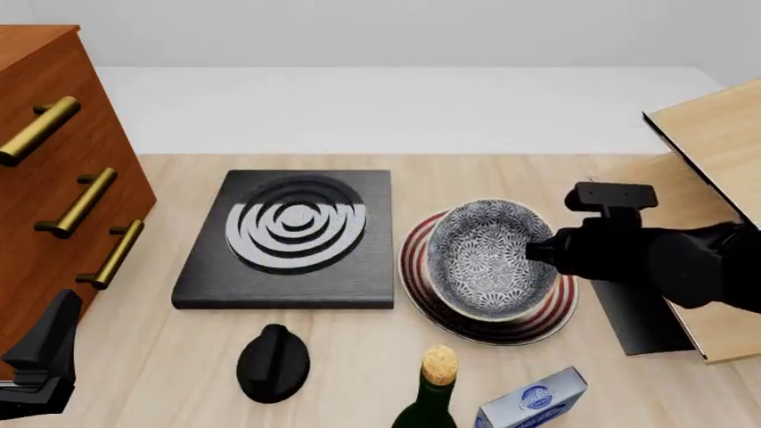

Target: Pick up the akita bowl and put it on the plate.

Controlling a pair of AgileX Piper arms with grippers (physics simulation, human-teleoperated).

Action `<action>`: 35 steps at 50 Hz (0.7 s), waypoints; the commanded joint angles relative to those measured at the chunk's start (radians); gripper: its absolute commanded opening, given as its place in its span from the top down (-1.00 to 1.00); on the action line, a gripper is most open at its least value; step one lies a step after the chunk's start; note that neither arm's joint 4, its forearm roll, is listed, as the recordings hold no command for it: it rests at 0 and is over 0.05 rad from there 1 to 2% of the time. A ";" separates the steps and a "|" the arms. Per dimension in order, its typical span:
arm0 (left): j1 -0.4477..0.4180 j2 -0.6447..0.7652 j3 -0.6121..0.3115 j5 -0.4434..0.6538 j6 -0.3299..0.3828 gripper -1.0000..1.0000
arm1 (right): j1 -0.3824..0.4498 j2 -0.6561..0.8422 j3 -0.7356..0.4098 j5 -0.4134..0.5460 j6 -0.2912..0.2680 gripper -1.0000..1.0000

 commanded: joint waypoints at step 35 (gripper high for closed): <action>0.000 0.000 0.000 0.000 0.000 -1.00 | -0.049 -0.060 -0.029 0.082 -0.104 -1.00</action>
